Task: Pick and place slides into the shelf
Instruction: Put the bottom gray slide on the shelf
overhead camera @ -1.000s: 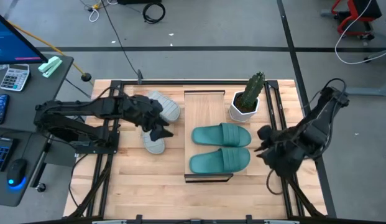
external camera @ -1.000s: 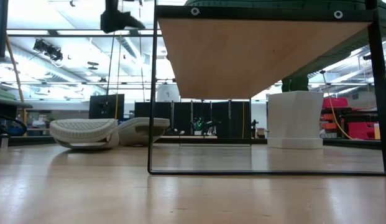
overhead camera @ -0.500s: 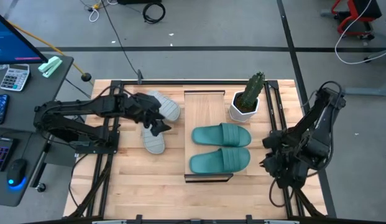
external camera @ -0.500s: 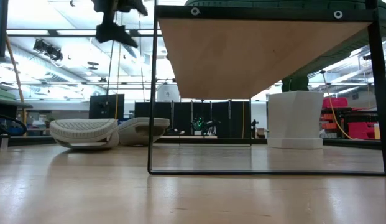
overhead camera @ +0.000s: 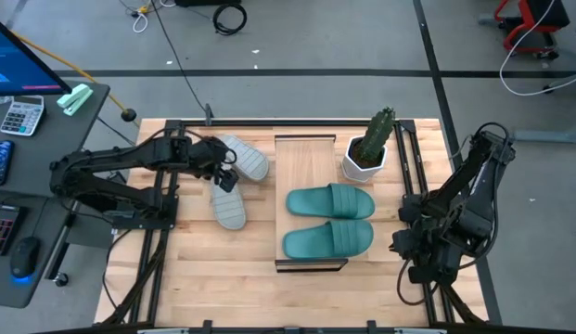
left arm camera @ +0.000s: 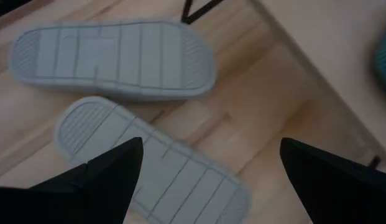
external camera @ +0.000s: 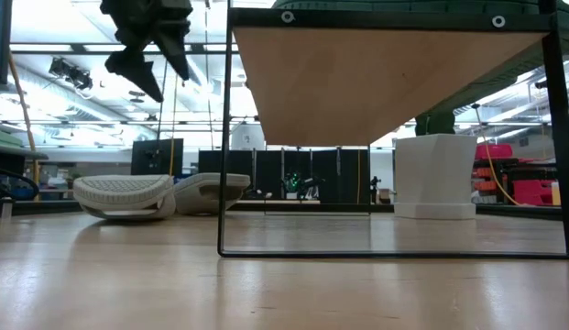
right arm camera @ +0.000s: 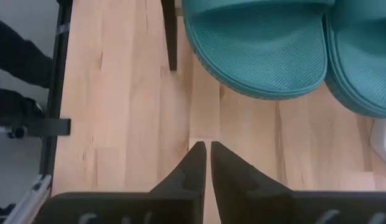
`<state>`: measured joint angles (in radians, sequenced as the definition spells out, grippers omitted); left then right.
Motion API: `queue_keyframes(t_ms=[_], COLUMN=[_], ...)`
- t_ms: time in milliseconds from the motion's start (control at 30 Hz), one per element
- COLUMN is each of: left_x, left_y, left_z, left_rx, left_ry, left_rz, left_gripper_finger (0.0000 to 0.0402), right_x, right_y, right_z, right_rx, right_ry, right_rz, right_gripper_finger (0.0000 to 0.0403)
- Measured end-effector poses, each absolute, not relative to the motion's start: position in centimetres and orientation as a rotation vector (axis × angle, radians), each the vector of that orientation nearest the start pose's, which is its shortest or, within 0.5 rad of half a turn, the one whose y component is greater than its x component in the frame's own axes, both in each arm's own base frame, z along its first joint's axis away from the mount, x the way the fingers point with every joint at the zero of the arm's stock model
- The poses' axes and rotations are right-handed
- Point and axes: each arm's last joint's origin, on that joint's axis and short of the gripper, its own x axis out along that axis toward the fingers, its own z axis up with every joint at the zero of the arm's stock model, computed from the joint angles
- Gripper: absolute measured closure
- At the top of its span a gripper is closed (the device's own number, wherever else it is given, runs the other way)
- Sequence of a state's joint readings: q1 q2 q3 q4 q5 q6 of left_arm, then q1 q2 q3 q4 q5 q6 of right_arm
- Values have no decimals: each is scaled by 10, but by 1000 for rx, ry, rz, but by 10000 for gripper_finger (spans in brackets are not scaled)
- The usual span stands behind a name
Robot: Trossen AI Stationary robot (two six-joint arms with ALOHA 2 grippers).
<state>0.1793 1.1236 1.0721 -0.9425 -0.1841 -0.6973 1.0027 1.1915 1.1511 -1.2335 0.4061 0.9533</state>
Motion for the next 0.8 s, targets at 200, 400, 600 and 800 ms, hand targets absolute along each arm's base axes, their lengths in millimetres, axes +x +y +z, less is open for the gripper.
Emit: queue_keyframes(t_ms=[200,400,600,800], left_x=[196,189,180,170], left_y=[59,76,79,91], left_z=[307,306,302,300], left_rx=[-679,-746,-783,-835], left_ry=[825,805,889,921], left_rz=[772,872,892,944], left_gripper_finger=[17,17,17,17], right_x=[117,118,120,121], right_y=[161,160,160,159], right_z=[309,309,310,311], right_rx=[49,51,43,41], right_ry=[1057,1036,992,976], right_rz=[-8,-22,-44,-59], right_gripper_finger=[372,373,373,373])
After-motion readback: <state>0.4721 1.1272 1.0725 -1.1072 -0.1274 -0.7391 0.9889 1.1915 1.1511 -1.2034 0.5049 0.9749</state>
